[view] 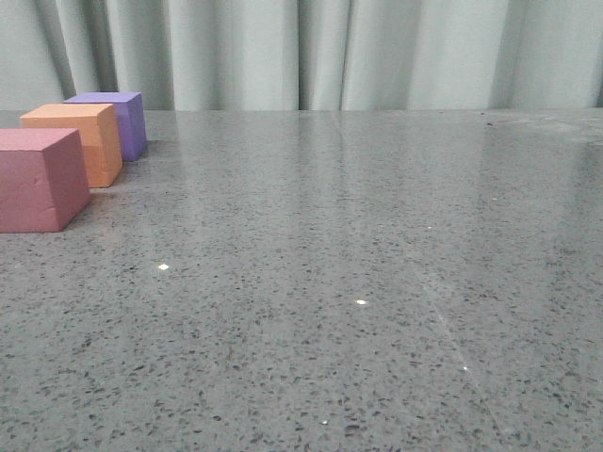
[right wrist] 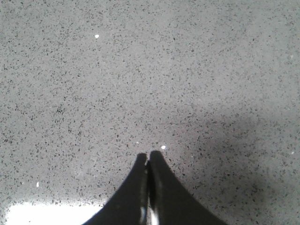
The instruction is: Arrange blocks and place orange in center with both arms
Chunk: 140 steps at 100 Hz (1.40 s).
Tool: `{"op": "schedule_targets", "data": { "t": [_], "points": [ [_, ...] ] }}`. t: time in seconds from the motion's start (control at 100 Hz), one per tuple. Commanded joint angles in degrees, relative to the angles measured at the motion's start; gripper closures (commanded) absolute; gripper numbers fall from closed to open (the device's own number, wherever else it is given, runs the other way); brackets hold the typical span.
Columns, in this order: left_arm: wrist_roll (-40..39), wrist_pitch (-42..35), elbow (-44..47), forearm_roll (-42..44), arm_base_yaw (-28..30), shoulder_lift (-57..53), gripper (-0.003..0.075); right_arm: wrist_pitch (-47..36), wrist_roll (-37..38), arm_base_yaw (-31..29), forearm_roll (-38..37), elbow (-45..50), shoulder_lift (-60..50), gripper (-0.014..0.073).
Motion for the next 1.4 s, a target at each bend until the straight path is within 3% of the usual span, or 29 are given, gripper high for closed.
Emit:
{"op": "schedule_targets", "data": {
  "t": [0.0, 0.71, 0.82, 0.96, 1.15, 1.259, 1.389],
  "points": [
    [-0.48, -3.09, -1.54, 1.26, 0.08, 0.14, 0.0739, -3.19, -0.54, -0.37, -0.16, -1.24, -0.15, 0.0661],
    [-0.11, -2.96, -1.54, 1.26, 0.08, 0.14, 0.0739, -3.19, -0.54, -0.37, -0.16, -1.24, -0.15, 0.0661],
    [3.08, -4.22, -1.46, 5.14, 0.08, 0.03, 0.0739, -3.19, -0.54, -0.37, -0.16, -1.24, -0.15, 0.0661],
    [5.69, -16.61, 0.66, 5.95, 0.08, -1.41, 0.0739, -3.14, -0.54, -0.37, -0.16, -1.24, -0.15, 0.0661],
    [22.25, -40.87, 10.56, -1.53, 0.23, -5.58, 0.0739, -3.14, -0.54, -0.37, -0.16, -1.24, -0.15, 0.0661],
    [31.58, -48.67, 16.67, -9.01, 2.54, -8.01, 0.0739, -3.14, -0.54, -0.37, -0.16, -1.24, -0.15, 0.0661],
    [33.35, -54.87, 23.39, -12.58, 7.85, -11.30, 0.0739, -3.14, -0.54, -0.37, -0.16, -1.24, -0.15, 0.0661]
  ]
}}
